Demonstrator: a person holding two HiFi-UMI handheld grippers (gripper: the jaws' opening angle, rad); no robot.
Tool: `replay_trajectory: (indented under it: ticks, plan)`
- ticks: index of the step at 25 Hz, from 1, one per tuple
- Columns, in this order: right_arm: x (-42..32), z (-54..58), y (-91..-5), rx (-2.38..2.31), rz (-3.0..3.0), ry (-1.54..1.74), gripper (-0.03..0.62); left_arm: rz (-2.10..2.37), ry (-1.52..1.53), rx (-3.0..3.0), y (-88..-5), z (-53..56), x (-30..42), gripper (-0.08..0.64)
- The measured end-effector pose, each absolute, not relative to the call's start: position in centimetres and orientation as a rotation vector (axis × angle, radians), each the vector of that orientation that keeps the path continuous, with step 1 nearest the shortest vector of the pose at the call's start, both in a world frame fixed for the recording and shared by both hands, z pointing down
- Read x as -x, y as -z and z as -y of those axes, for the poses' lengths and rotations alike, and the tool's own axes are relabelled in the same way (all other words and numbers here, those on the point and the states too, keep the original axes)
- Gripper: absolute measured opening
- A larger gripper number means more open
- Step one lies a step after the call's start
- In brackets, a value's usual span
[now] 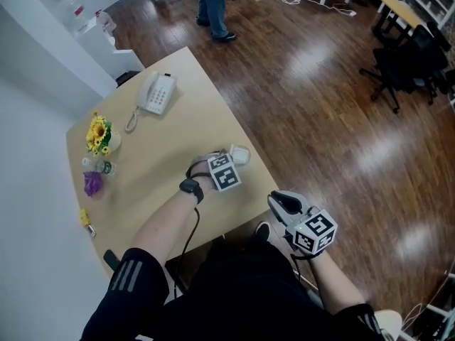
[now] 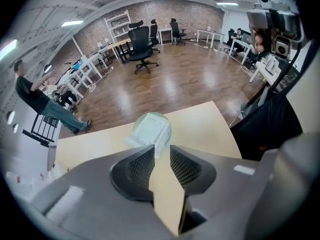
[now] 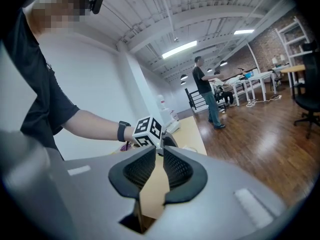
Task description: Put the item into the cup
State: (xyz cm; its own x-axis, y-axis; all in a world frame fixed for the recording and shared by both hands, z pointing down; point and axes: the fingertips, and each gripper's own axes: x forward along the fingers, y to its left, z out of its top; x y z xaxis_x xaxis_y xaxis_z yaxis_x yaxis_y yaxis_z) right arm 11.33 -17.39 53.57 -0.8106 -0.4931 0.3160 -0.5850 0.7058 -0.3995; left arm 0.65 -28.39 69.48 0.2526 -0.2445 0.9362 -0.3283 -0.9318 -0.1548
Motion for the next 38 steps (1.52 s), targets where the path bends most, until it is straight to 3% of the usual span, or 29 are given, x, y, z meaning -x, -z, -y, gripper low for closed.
replay_trajectory:
  ticks: [9, 25, 38]
  plan:
    - [-11.2, 17.1, -53.9, -0.860, 2.733, -0.731, 0.057, 0.701, -1.599, -2.508, -66.1, 31.6, -1.9, 0.092]
    - [-14.8, 16.8, -55.2, -0.959, 2.686, -0.786, 0.057, 0.608, -1.796, -2.382, -72.5, 33.2, -2.8, 0.091]
    - [-13.5, 17.0, -54.4, -0.924, 2.709, -0.767, 0.057, 0.713, -1.520, -2.478, -67.4, 32.4, -2.1, 0.091]
